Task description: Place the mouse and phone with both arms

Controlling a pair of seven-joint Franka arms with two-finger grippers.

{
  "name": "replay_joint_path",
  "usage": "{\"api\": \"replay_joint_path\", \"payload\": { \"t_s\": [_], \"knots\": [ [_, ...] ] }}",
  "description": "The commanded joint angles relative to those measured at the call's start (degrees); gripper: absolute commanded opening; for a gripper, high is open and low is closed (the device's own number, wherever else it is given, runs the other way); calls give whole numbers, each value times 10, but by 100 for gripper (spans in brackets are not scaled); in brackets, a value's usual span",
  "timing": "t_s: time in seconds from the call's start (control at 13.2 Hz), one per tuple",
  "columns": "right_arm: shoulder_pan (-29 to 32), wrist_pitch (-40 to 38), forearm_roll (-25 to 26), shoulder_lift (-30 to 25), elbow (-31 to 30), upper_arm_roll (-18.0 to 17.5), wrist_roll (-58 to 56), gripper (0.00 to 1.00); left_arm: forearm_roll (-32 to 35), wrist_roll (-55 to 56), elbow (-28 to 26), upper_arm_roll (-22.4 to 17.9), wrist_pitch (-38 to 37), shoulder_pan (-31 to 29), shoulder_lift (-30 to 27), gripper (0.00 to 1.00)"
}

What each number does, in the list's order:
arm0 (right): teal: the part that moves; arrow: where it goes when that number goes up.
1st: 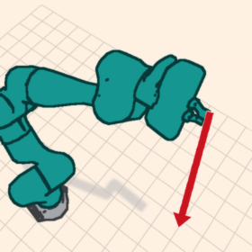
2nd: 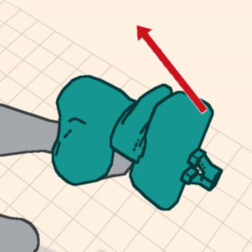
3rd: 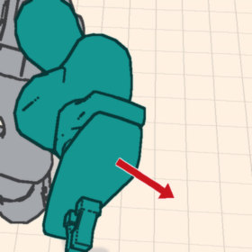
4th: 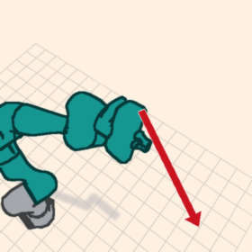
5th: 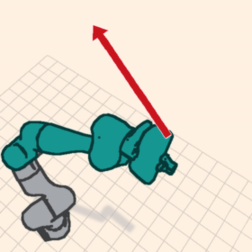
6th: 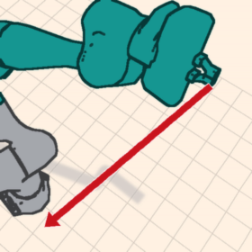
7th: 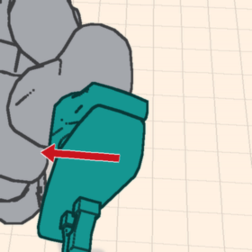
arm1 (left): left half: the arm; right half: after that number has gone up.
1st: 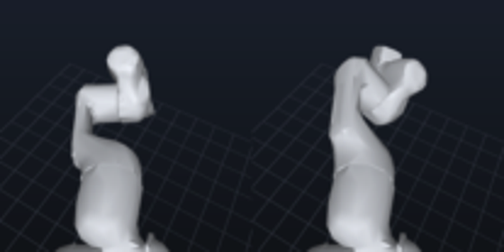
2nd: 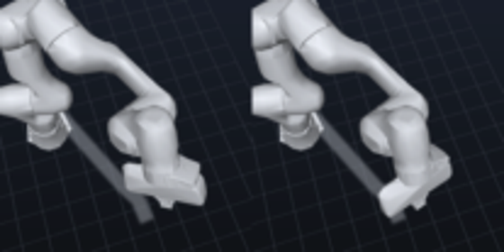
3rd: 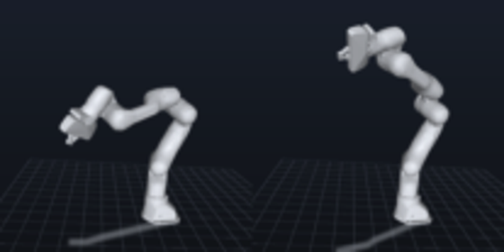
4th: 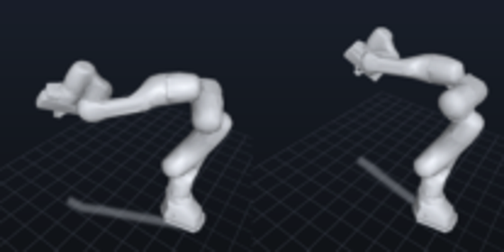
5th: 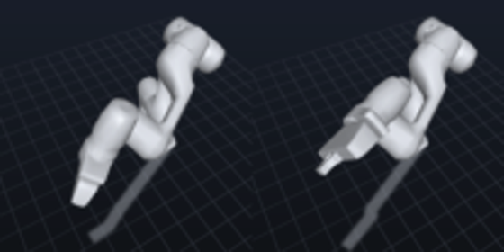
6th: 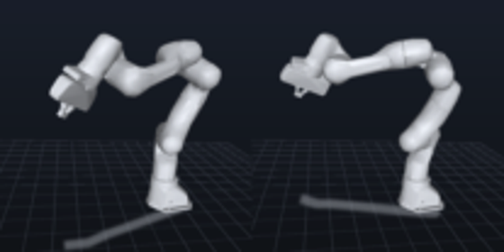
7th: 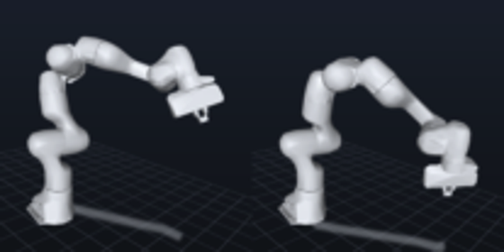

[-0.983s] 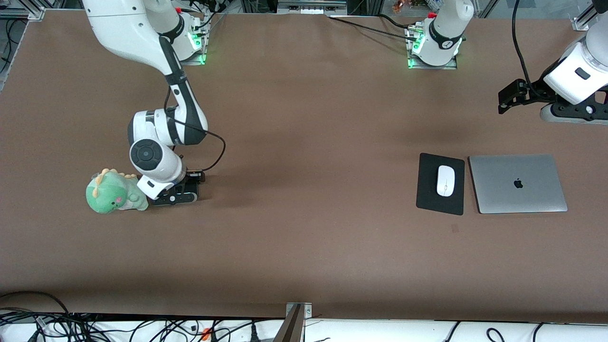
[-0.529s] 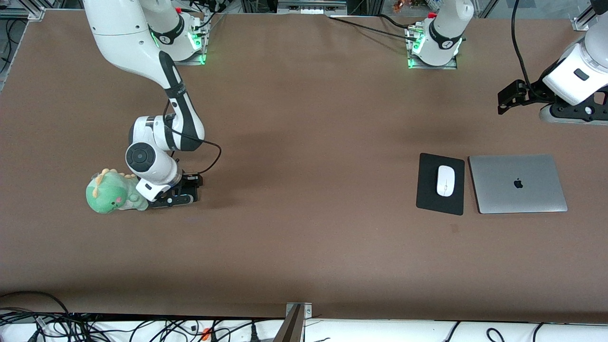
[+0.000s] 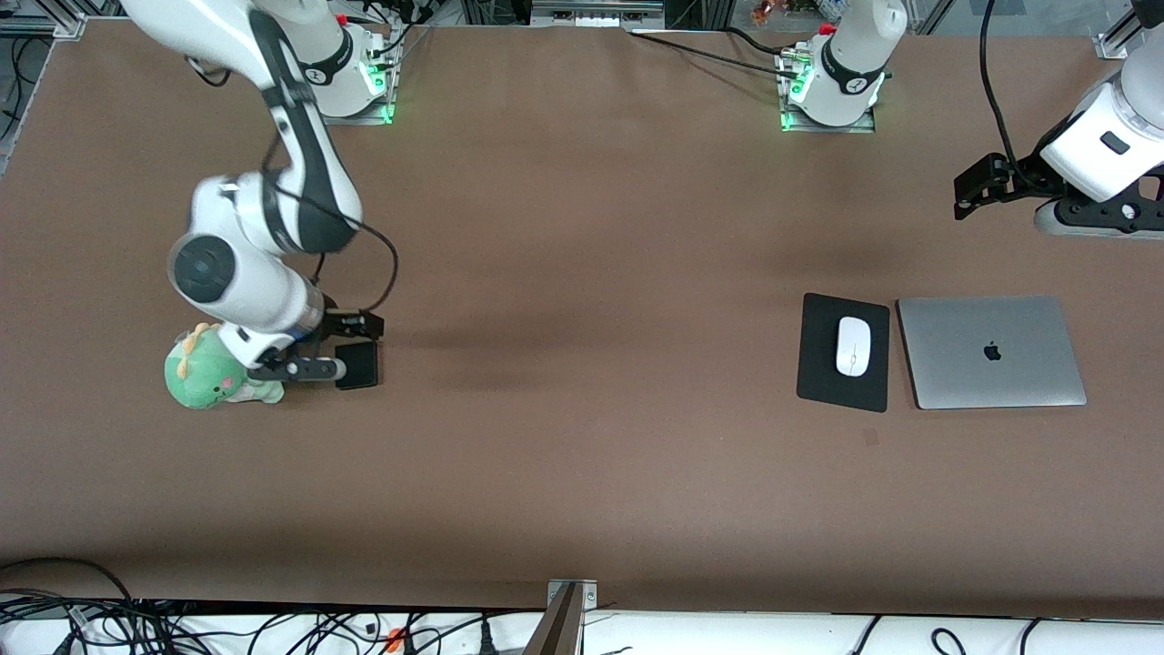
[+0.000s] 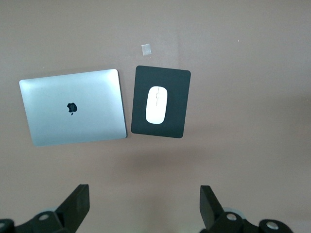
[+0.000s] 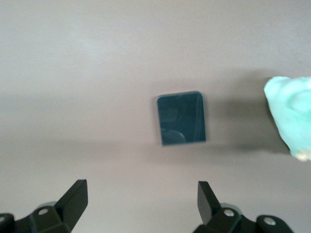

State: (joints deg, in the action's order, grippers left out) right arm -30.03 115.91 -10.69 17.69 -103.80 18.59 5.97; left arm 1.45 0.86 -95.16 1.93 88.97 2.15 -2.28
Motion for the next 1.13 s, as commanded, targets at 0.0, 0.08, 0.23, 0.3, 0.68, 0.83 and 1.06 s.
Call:
{"api": "replay_joint_path", "payload": {
  "t_s": [0.0, 0.08, 0.23, 0.3, 0.68, 0.83, 1.06],
  "knots": [
    [4, -80, 8, -103, -16, 21, -2, 100, 12, -2, -10, 2, 7, -2, -12, 100],
    [4, -110, 20, -128, -14, 24, -2, 100, 12, -2, -9, 2, 7, -3, -12, 100],
    [5, -167, 58, -166, 3, 30, -3, 100, 12, -2, -9, 2, 7, -3, -12, 100],
    [9, -193, 61, -172, 11, 30, -5, 100, 12, -2, -10, 2, 6, -3, -12, 100],
    [158, -271, 89, -187, 47, -72, -75, 100, 14, -2, -7, 1, 7, -3, -12, 100],
    [225, -292, 92, -186, 69, -132, -75, 100, 14, -1, -6, 1, 7, -3, -12, 100],
    [230, -295, 103, -185, 89, -143, -76, 100, 14, -1, -2, 1, 7, -3, -11, 100]
  ]
}}
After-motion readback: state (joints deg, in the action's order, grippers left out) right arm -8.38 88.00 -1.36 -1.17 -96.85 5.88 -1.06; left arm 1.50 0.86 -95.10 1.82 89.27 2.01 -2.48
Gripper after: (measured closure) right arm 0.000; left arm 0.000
